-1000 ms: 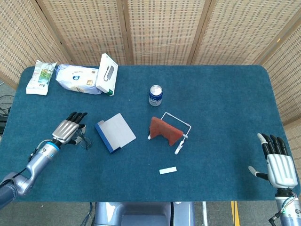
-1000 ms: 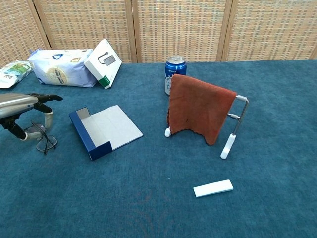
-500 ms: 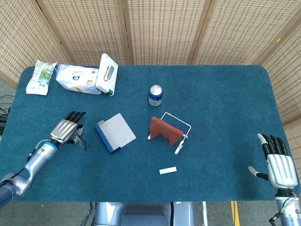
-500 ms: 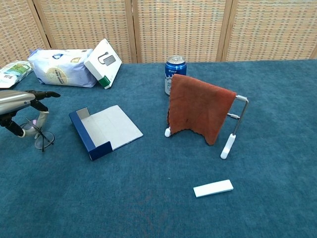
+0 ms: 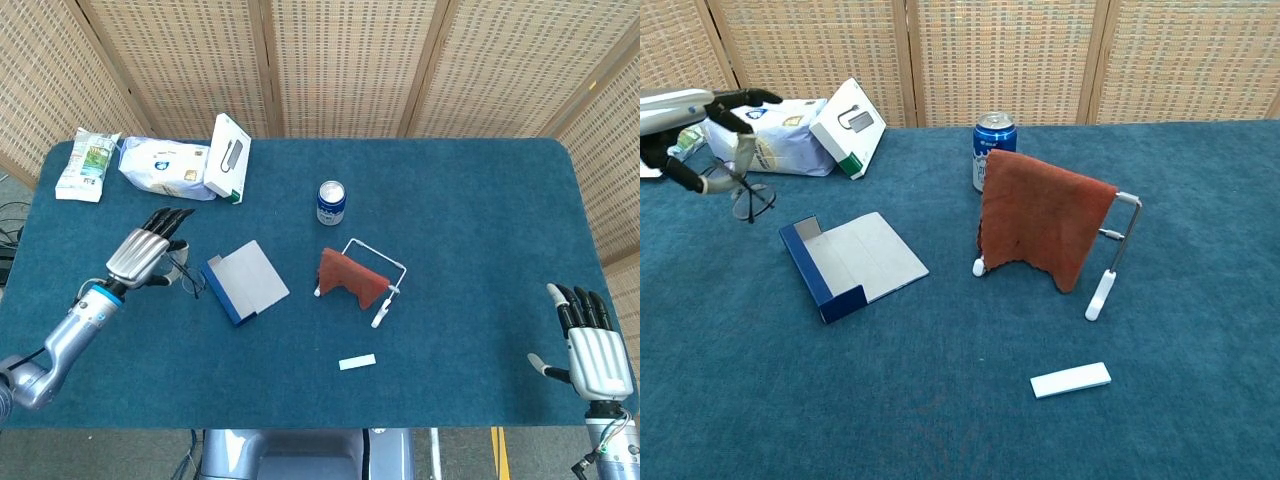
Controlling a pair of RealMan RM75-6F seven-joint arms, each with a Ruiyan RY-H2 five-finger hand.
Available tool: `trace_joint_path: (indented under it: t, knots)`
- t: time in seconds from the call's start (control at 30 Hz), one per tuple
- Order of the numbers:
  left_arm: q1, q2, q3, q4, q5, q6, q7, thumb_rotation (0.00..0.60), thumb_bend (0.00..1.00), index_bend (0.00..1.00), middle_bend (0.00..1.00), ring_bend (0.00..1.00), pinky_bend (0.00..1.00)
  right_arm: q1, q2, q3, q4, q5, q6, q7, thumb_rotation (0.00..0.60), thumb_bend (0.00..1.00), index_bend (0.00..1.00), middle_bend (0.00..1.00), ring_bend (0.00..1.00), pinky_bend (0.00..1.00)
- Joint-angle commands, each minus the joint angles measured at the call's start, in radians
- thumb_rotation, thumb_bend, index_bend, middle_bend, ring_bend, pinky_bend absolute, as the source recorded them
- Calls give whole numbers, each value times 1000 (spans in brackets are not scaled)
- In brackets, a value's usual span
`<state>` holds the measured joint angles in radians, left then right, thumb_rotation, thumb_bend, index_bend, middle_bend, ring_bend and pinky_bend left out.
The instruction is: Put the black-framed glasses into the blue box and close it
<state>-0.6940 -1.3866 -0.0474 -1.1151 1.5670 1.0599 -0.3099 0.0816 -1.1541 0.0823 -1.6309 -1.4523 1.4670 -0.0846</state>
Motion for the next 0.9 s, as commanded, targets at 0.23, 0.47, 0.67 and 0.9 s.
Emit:
trace_joint_path:
  t: [0.23,0.47,0.67,0.9]
  knots:
    - [-136,-133,-70,18,-71,-158,150,600,403,618,0,0,0,0,1,1,1,2,-1,6,600,105,0,118,0,0]
    - [-173,-218,-64,74,-77,-192,183,600,407,619,0,0,0,-3,1,1,2,5,1,10,600,105,0,120,0,0]
    - [-180,-234,-57,99,-86,-206,176,600,406,620,0,0,0,-5,2,1,0,7,3,12,600,105,0,122,0,0]
    - [-180,-244,-36,119,-77,-211,168,600,402,619,0,0,0,-5,1,2,-1,7,3,9,600,105,0,122,0,0]
